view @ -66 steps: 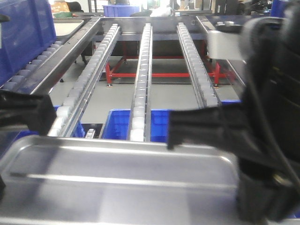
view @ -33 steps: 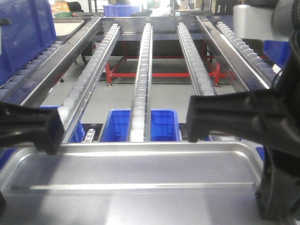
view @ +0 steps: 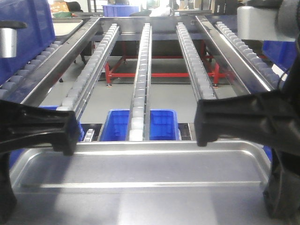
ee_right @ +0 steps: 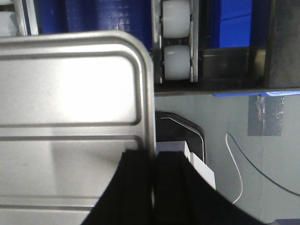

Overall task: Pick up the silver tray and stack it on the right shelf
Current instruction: 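Lift the tray with both grippers and pull it back off the rollers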

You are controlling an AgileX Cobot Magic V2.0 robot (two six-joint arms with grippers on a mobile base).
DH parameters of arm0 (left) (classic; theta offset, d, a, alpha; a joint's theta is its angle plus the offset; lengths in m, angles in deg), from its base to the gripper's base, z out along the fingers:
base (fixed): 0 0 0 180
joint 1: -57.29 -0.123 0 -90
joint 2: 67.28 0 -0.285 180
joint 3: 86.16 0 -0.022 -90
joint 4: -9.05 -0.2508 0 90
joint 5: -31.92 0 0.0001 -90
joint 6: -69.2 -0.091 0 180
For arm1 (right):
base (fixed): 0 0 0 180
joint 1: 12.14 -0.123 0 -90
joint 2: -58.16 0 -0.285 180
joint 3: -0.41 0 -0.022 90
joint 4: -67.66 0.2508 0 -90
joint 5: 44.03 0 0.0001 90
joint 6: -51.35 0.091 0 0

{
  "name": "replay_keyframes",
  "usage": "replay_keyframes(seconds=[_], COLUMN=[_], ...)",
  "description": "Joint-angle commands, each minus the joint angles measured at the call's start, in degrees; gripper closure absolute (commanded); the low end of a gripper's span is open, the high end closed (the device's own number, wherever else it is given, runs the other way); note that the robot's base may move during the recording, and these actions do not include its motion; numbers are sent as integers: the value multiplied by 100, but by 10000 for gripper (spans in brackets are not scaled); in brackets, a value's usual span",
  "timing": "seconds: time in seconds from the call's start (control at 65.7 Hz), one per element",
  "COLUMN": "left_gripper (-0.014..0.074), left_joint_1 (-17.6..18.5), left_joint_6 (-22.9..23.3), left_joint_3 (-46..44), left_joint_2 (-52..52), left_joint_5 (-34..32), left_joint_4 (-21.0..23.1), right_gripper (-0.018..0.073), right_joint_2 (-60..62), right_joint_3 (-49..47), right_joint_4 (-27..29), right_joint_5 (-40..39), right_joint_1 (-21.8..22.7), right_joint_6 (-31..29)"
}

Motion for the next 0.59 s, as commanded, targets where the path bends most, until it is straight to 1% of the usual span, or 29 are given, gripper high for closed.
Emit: replay_keyframes(seconds=[0.0,0.289,0.578], left_gripper=[697,697,697], left_joint_1=[33,33,33], left_joint_6=[79,65,65], left_joint_3=[-192,-192,-227], left_joint_2=[107,107,107], left_joint_5=[-54,-54,-54], left_joint_4=[-74,-65,-65], right_gripper=[489,489,489], right_joint_2=[136,121,121], right_joint_3=[-81,-86,-86], right_joint_4=[-188,-188,-193], right_joint_5=[-87,-99,54], right_joint_1=[8,8,8], right_joint_6=[-33,-33,-33])
